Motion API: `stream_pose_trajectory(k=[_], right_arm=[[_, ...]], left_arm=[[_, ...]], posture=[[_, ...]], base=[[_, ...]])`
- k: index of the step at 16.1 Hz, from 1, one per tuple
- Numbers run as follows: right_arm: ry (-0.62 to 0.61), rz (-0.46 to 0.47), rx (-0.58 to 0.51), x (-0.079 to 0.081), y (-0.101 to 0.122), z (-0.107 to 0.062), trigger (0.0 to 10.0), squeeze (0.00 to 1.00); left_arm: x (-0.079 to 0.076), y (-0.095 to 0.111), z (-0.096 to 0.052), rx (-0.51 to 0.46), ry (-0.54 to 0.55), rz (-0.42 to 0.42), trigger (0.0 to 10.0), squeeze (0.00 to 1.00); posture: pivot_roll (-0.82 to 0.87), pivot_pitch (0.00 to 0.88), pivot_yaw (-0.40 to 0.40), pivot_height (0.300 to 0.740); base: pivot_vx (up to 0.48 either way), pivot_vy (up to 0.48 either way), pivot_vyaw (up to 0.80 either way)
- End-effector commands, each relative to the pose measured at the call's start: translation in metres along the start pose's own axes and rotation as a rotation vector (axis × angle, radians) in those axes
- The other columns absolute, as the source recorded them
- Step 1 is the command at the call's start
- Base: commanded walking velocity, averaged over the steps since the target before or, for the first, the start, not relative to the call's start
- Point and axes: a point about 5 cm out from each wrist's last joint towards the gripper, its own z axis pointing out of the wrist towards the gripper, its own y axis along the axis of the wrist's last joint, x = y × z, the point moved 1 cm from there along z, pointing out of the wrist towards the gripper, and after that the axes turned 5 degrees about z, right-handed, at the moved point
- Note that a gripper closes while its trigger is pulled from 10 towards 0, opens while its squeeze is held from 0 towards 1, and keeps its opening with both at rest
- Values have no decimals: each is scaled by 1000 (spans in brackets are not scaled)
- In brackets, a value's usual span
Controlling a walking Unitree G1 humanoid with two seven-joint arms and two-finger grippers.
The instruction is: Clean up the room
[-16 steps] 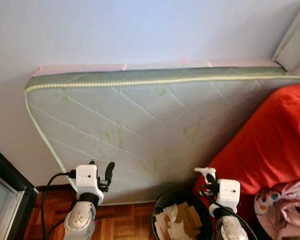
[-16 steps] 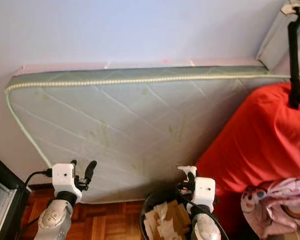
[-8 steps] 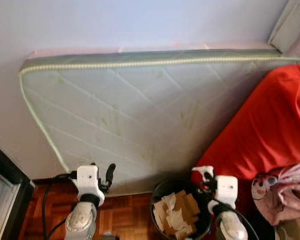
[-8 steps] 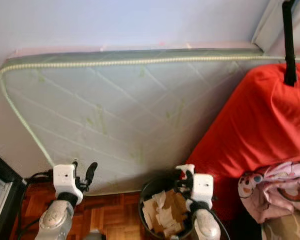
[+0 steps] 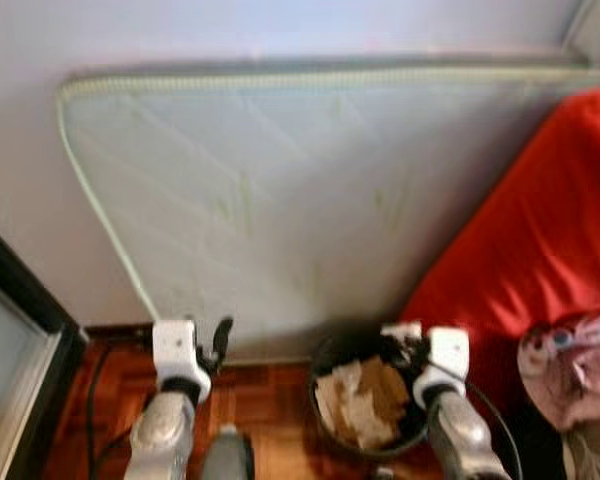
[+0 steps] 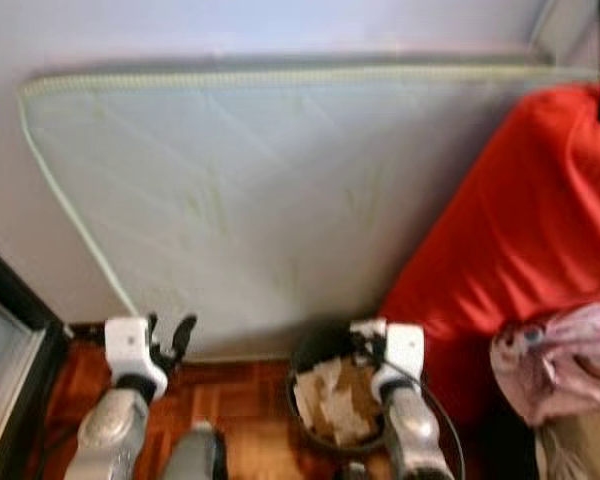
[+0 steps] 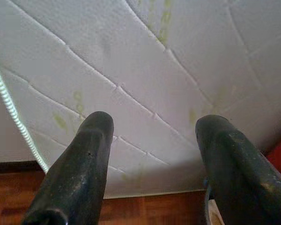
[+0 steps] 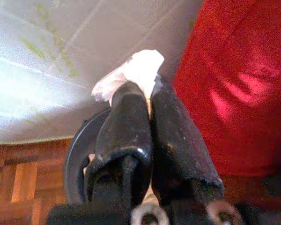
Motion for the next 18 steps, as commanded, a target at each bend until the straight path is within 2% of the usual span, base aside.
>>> stream_pose_trajectory(k=[1,5,6,11,15,16,17,18], right_arm=[[-18,34,50,-2,-5,1,10000,0],[-18,22,83,-1,6,12,10000,0],[-21,17,94,-3,12,16,10000,0],[0,-42,112,-4,37,28,10000,0],[71,-95,127,13,47,36,10000,0],[95,-100,130,19,48,37,10000,631],[100,-100,130,20,48,37,10000,631],[102,-101,135,21,48,37,10000,1000]], left_arm=[[-5,10,7,-22,-26,-3,10000,0],[-6,19,-2,-37,-33,-1,10000,0],[-7,23,-8,-40,-41,10,10000,0],[-3,42,-31,-55,-21,30,10000,0],[-4,51,-46,-42,-7,28,10000,0],[-4,51,-50,-23,-5,28,10000,0],[-5,51,-52,-18,-5,28,10000,0],[-5,51,-57,1,-4,28,10000,0]], posture=[[50,149,-45,655],[80,225,-55,655],[99,268,-64,655],[150,375,-79,655],[182,439,-85,655],[184,450,-83,655],[184,450,-83,655],[181,461,-82,655]], base=[[0,0,0],[0,0,0],[0,0,0],[0,0,0],[0,0,0],[0,0,0],[0,0,0],[0,0,0]])
